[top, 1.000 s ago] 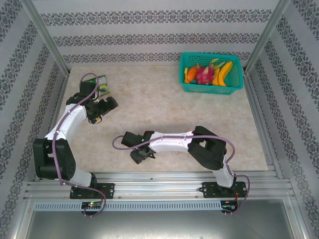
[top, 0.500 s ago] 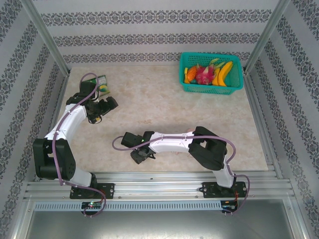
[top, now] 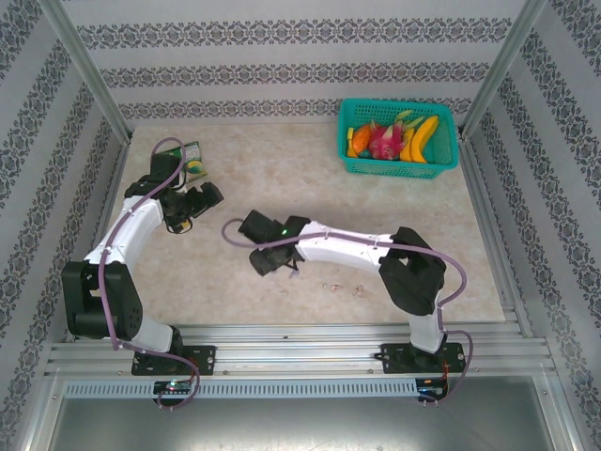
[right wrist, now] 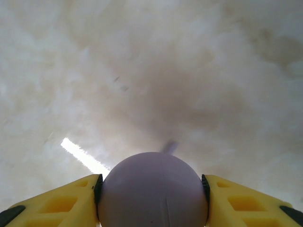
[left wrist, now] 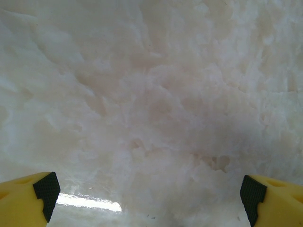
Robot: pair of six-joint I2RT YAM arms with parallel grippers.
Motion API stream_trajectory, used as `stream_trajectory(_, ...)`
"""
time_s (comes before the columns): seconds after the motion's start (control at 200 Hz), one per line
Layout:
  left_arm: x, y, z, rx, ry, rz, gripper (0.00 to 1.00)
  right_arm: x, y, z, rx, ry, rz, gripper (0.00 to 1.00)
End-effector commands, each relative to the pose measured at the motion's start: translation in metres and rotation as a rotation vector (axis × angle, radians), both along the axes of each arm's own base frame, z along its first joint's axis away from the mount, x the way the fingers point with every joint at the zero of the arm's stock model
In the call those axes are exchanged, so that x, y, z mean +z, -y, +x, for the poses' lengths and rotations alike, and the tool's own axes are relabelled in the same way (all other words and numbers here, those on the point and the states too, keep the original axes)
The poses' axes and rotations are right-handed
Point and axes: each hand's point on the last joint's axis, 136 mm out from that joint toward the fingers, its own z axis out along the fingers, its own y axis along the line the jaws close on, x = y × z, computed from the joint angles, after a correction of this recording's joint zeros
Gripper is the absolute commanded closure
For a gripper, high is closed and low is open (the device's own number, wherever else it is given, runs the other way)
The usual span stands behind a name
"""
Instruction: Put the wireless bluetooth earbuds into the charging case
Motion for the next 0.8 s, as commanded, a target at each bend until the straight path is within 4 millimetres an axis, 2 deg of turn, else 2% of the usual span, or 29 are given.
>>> stream_trajectory(0.0, -0.003, -0.002, 0.0, 0.006, -0.003, -0.016, 0.0, 0.019, 0.008, 0.027, 0.016, 0.041, 0.003, 0.54)
stream_trajectory(0.155, -0.004, -0.001, -0.001, 0.001, -0.006, -0.023, 0.0, 0.015, 0.014, 0.051, 0.057, 0.034, 0.006, 0.55)
stream_trajectory(0.39, -0.004, 0.002, -0.001, 0.003, -0.005, -0.038, 0.0, -0.01, 0.03, 0.073, 0.086, -0.005, -0.039, 0.55)
stream_trajectory(0.794, -0.003, 0.004, -0.001, 0.01, -0.006, -0.056, 0.0, -0.048, 0.044, 0.084, 0.094, -0.062, -0.121, 0.54)
